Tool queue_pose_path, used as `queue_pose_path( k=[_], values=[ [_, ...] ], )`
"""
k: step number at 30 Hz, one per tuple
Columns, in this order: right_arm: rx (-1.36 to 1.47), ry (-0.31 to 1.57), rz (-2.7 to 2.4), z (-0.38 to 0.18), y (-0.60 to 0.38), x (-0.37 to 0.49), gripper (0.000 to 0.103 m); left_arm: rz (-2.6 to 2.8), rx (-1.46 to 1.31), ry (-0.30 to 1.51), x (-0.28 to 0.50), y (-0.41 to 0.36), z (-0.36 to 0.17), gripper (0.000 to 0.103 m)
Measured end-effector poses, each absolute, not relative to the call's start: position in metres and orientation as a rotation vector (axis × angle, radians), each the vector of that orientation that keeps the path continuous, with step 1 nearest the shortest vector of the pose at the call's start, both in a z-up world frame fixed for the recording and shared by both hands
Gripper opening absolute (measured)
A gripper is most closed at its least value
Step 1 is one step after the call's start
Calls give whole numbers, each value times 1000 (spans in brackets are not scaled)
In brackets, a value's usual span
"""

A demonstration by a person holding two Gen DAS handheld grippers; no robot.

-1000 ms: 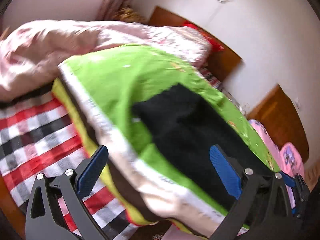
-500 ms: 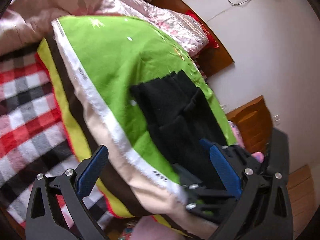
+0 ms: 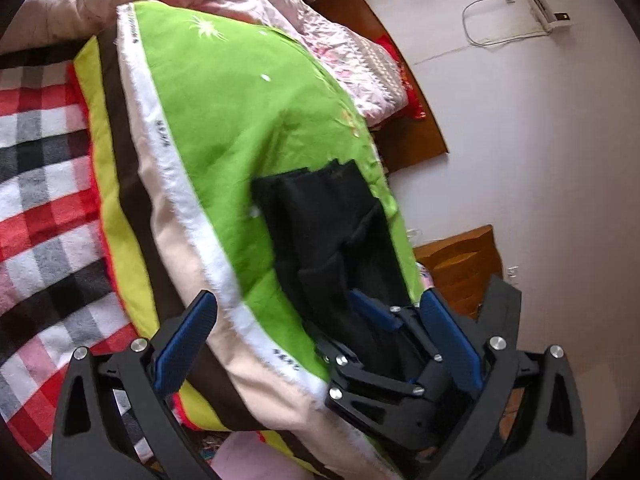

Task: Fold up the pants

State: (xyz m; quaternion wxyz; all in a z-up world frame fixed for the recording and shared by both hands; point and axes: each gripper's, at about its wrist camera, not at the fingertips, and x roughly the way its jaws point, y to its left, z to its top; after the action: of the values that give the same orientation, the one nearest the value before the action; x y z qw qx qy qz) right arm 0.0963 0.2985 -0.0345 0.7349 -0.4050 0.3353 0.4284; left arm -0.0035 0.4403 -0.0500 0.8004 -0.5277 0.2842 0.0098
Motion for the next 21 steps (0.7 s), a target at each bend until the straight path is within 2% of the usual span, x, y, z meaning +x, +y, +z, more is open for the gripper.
queue_pose_path(
  k=[1,3,6,12,14,15,18,21],
  values=[
    [-837,736,957,-30,293,98,30,-1,-1144,613,0,439,-51,101],
    [-727,753,987,-23,283,105,28,-50,-1180,620,10,437,-57,101],
    [-592,780,1039,-18,268,115,27,-102,-1218,624,30,433,-66,101],
    [-533,775,1051,-14,265,116,28,-84,-1136,629,77,414,-67,100],
    [-455,825,1083,-14,256,123,50,-90,-1160,648,92,415,-81,94],
    [-429,837,1082,-13,251,126,76,-87,-1164,649,95,415,-85,93],
    [-342,827,1083,0,219,130,78,-114,-1143,620,96,418,-85,93],
    [-325,817,1020,6,180,139,78,-124,-1112,617,96,420,-86,87]
  ],
)
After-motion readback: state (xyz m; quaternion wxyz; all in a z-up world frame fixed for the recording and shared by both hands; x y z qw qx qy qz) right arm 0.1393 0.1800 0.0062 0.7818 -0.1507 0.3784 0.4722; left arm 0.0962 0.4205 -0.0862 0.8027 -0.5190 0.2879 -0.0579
